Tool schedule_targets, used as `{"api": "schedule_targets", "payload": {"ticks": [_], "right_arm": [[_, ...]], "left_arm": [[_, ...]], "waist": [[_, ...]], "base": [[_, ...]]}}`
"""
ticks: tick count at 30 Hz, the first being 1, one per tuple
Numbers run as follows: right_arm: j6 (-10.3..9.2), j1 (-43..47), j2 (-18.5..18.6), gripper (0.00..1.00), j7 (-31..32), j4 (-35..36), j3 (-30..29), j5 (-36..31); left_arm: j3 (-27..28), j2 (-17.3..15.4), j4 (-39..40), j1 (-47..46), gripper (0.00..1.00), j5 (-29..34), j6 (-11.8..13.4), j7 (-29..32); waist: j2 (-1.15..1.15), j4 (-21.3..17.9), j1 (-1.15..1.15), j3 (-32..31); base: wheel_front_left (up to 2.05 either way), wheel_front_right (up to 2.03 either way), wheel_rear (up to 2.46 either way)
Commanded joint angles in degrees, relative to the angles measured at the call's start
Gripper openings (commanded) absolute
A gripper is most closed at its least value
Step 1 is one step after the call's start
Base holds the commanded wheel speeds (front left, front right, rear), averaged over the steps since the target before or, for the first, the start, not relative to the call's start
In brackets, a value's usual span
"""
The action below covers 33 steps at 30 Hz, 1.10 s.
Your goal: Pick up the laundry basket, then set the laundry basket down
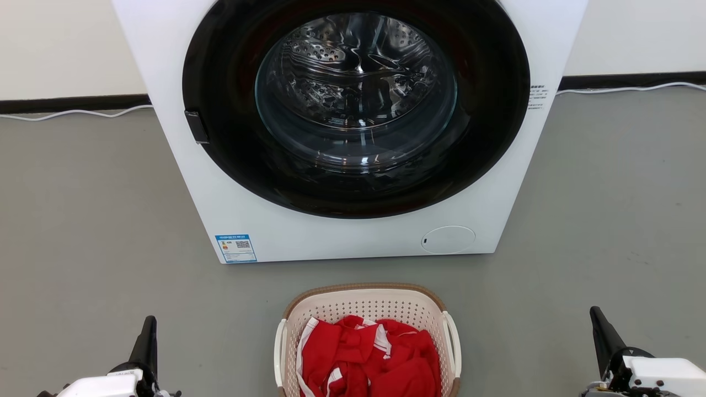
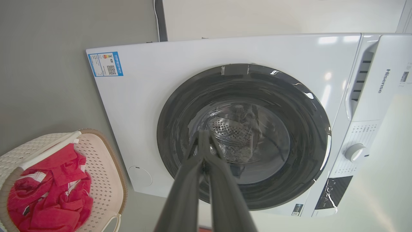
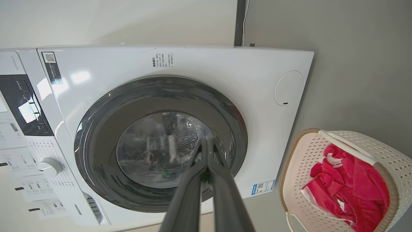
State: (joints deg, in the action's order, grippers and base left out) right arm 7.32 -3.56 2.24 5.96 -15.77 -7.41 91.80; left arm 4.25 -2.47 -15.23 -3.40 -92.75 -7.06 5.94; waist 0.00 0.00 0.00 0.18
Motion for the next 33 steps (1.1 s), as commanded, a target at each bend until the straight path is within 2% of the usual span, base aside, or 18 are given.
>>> {"api": "schedule_targets", "payload": {"ticks": [1,33], "right_arm": [[0.17,-2.6,0.8,0.00,0.4,1.8,1.0,0.5],[0.17,-2.6,0.7,0.00,0.5,1.8,0.9,0.4]], "left_arm": [[1.8,-0.8,1.2,-2.8,0.00,0.2,-0.4,0.2],[2.0,-0.6,1.2,-2.8,0.00,0.4,-0.4,0.3]], "waist": [[0.00,0.0,0.00,0.0],[0.00,0.0,0.00,0.0]], "base": [[0.00,0.00,0.00],[0.00,0.00,0.00]]}}
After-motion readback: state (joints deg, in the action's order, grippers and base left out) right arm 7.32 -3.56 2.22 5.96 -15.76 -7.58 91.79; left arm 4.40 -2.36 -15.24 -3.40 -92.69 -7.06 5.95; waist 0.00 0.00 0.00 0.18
